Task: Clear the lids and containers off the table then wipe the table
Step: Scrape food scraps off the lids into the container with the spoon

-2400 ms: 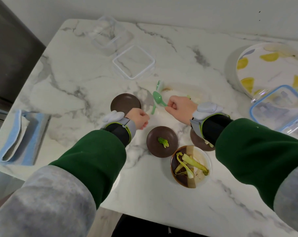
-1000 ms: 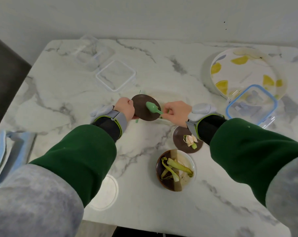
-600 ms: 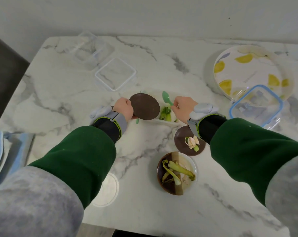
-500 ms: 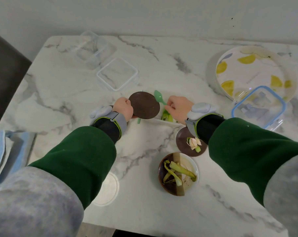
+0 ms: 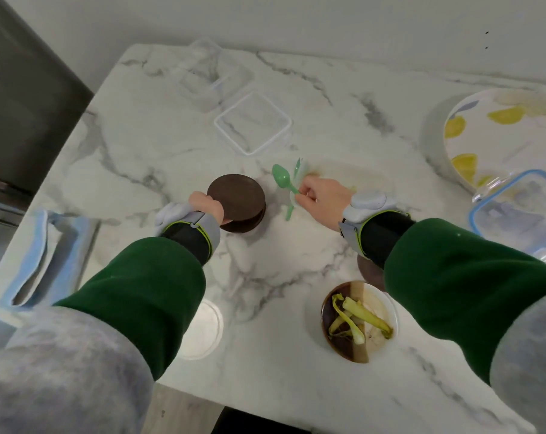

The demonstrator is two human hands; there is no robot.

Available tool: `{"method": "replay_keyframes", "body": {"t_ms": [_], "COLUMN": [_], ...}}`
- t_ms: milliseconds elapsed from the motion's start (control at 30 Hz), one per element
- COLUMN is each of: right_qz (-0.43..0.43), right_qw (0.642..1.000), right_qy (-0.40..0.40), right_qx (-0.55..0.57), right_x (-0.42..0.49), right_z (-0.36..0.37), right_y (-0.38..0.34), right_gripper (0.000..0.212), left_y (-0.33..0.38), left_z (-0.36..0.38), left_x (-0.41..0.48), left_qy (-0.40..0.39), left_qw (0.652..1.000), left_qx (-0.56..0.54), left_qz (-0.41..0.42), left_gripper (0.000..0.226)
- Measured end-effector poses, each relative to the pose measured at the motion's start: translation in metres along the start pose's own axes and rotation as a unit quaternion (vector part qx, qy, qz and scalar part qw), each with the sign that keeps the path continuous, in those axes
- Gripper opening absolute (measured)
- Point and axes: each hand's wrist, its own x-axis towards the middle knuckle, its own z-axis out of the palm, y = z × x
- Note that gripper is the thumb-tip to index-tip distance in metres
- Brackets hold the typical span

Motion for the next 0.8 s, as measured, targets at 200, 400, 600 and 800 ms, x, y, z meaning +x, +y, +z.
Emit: {"method": "replay_keyframes", "body": {"t_ms": [200, 400, 600, 800], "right_qz": [0.002, 0.006, 0.004, 0.007], "right_qw": [1.0, 1.0, 1.0, 1.0], "right_qy": [-0.026, -0.021, -0.01, -0.014], "right_qx": [0.005, 0.004, 0.004, 0.015], "right_x": [0.005, 0.008, 0.008, 0.003], "right_z": [0.015, 0.023, 0.025, 0.019], "right_y": [-0.004, -0.006, -0.006, -0.002], "right_gripper": [0.022, 0.02, 0.018, 0.013], "left_y": [-0.017, -0.024, -0.021, -0.013], "left_z": [-0.001, -0.003, -0.005, 0.001], "left_x": [0.012, 0.019, 0.02, 0.011], "left_qy": [-0.014, -0.008, 0.006, 0.036], "left_qw": [1.0, 1.0, 0.998, 0.995], "left_qx": [0.009, 0.005, 0.016, 0.077], "left_qz": [-0.014, -0.027, -0.058, -0.05], "left_gripper": [0.041, 0.04, 0.041, 0.042]}}
